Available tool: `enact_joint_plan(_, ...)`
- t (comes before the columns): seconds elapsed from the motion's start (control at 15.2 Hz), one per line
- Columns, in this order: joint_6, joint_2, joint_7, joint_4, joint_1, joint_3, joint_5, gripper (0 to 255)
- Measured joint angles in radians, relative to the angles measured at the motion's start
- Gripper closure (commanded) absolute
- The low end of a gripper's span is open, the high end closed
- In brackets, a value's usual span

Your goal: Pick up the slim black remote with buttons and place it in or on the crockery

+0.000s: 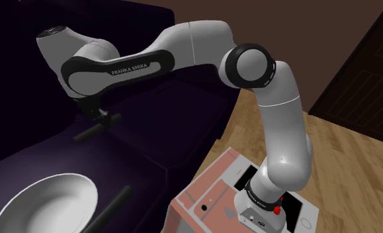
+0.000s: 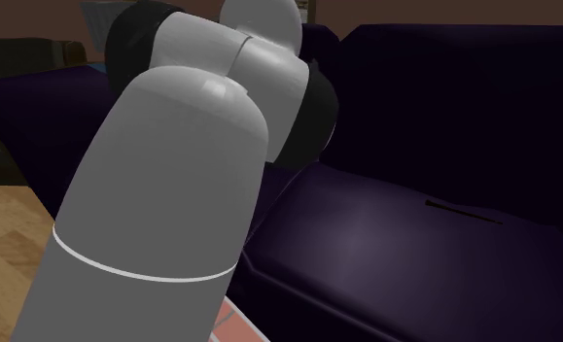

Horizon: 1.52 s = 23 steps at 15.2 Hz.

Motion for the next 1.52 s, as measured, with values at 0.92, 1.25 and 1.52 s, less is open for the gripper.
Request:
enact_joint_plan(0.92,-0.162,-0.032,-0.051,0.150,0.027,0.013,0.025,255)
enact_joint_plan(1.25,-0.158,-0.063,0.027,0.096,0.066,0.039,0.044,255)
enact_joint_plan(1.52,-0.159,-0.075,0.108,0.068,0.118,0.060,0.057,255)
